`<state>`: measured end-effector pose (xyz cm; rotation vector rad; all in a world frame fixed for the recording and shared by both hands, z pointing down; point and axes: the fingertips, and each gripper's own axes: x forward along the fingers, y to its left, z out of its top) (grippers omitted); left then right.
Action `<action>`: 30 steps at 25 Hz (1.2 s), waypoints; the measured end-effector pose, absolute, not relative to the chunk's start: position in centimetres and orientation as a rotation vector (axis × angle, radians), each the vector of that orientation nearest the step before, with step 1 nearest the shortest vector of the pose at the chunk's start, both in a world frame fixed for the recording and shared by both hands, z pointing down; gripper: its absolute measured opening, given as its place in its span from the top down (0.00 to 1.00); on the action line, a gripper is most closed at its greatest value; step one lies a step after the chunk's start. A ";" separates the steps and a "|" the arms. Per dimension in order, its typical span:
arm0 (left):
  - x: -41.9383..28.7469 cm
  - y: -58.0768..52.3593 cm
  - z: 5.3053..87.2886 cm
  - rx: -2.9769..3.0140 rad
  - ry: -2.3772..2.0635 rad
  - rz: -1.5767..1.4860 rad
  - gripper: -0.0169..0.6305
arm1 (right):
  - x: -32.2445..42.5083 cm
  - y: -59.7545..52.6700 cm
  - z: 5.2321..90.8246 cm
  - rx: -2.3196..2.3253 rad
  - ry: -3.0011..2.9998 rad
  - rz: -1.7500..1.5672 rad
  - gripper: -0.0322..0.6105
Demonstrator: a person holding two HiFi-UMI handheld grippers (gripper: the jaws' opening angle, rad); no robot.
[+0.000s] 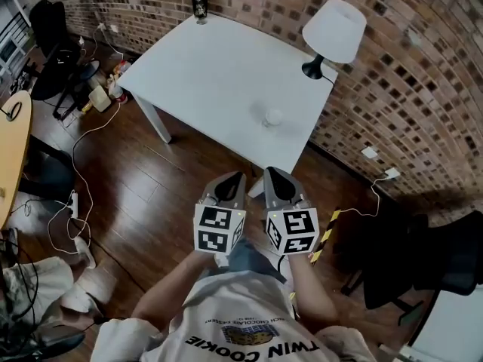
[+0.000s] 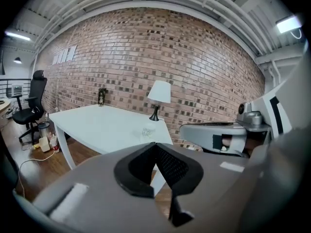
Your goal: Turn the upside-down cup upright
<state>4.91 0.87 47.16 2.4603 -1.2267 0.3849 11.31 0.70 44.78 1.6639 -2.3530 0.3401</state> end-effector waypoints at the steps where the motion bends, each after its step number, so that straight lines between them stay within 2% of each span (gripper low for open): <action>1: 5.1 1.9 47.3 2.456 -1.218 0.387 0.97 | 11.4 1.7 44.7 1.669 -2.350 0.354 0.95; 30: 14.2 21.7 45.7 2.534 -1.187 0.427 0.97 | 18.8 21.9 44.6 1.691 -2.312 0.418 0.95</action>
